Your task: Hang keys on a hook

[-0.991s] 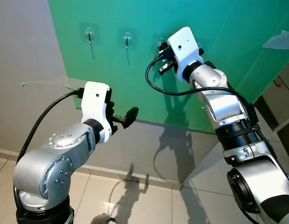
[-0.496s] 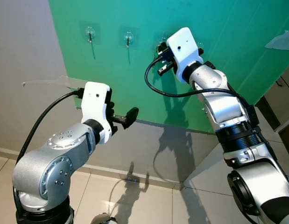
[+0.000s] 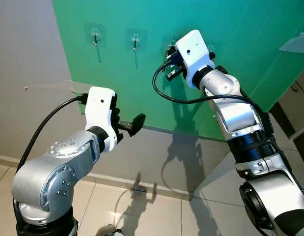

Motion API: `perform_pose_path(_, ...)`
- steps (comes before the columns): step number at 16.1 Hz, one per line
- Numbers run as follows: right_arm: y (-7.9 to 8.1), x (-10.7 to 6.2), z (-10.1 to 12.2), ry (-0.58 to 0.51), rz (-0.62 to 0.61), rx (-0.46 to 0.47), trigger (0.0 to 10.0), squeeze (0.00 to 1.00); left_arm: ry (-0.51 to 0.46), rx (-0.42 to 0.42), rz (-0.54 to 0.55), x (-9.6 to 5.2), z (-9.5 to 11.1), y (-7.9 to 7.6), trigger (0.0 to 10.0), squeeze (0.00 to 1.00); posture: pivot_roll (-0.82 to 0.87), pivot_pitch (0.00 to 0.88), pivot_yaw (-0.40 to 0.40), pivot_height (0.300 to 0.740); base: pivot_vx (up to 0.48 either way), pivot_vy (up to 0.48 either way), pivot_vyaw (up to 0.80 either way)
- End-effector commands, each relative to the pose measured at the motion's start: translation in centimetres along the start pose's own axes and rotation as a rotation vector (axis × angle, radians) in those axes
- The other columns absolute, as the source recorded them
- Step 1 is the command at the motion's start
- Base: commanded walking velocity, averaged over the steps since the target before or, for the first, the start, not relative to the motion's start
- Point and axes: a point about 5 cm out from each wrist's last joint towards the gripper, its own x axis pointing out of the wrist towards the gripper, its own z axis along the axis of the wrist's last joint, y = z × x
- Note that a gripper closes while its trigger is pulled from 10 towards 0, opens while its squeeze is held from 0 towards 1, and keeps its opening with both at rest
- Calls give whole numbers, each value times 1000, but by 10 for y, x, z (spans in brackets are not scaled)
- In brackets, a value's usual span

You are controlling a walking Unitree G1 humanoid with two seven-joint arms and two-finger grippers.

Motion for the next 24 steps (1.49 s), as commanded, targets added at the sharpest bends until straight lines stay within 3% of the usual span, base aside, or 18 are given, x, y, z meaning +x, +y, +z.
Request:
perform_pose_path(1,-4,-4,-20,89,-20,25,10000,0,3,5,-18,-1,0,-5,10000,0,25,0,-78,740,0,0,0)
perform_pose_path(8,1,-9,-9,44,10,-5,10000,0,-7,-3,-26,-2,-1,-4,10000,0,26,0,-77,740,0,0,0)
perform_pose_path(14,-6,-2,-24,93,-16,-23,10000,0,-35,37,-113,-10,31,-3,10000,0,64,0,-68,740,0,0,0)
perform_pose_path(16,-7,3,-28,102,-27,-27,10000,0,-53,29,-86,-13,36,7,10000,0,72,0,-70,740,0,0,0)
perform_pose_path(17,-7,4,-28,104,-32,-22,10000,0,-48,4,-63,-12,30,10,10000,0,73,0,-73,740,0,0,0)
perform_pose_path(18,-6,4,-31,105,-34,-21,10000,0,-1,-4,-15,-9,7,13,10000,0,73,0,-82,740,0,0,0)
perform_pose_path(20,-8,4,-33,104,-50,-17,10000,0,-27,59,50,-9,-7,18,10000,0,75,0,-83,740,0,0,0)
perform_pose_path(21,-9,5,-34,100,-66,-16,10000,0,-65,14,163,-11,-25,29,10000,0,74,0,-80,740,0,0,0)
perform_pose_path(23,-8,7,-34,84,-81,-3,10000,0,-60,-42,305,-26,-68,47,10000,0,70,0,-71,740,0,0,0)
perform_pose_path(24,-8,8,-33,68,-92,-3,10000,0,-95,38,403,-33,-79,57,10000,0,71,0,-68,740,0,0,0)
